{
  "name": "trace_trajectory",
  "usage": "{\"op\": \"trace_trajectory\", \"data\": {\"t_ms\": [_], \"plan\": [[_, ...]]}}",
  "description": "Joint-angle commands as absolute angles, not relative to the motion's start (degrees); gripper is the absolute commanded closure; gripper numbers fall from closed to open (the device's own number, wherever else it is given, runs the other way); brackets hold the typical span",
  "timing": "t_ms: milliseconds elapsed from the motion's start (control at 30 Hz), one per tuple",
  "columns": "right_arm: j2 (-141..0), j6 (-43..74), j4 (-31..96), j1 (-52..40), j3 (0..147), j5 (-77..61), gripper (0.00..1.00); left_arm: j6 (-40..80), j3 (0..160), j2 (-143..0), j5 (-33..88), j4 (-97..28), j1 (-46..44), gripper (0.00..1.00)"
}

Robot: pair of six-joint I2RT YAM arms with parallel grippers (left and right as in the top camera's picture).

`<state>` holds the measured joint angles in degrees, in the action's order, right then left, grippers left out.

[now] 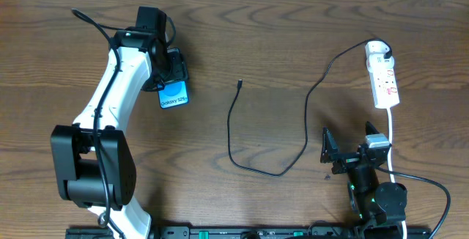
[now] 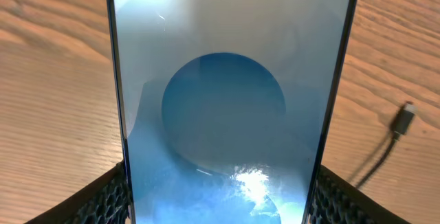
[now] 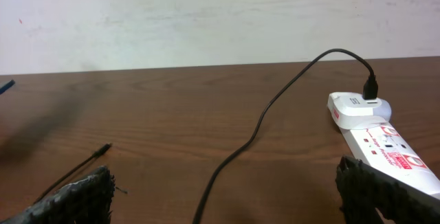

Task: Plug charger to phone and switch on socket
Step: 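Close the left gripper on the phone's long sides and lift, then rotate the held phone upright and carry it toward table center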

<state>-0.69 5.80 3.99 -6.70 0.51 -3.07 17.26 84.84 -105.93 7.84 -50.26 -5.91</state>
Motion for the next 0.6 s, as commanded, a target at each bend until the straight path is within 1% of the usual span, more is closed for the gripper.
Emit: {"op": "trace_trajectory", "data": {"t_ms": [0,400,467,567], "plan": [[-0.32,5.28,4.03,-6.42,0.32,-3.38,0.01,21.02,85.41,-104.57,11.20,-51.27,-6.20,0.34],[-0.32,5.28,4.03,-6.42,0.32,-3.38,0.01,23.29,85.43,-104.57,11.60,-53.19,-6.20,0.34],[-0.32,5.28,4.03,-6.42,0.32,-3.38,0.01,24.12,85.43,-104.57,11.62,-53.36,-6.20,0.34],[-0.32,5.28,4.03,-6.42,0.32,-3.38,0.01,26.13,85.41,-104.57,11.73,-53.63,-6.20,0.39]]}}
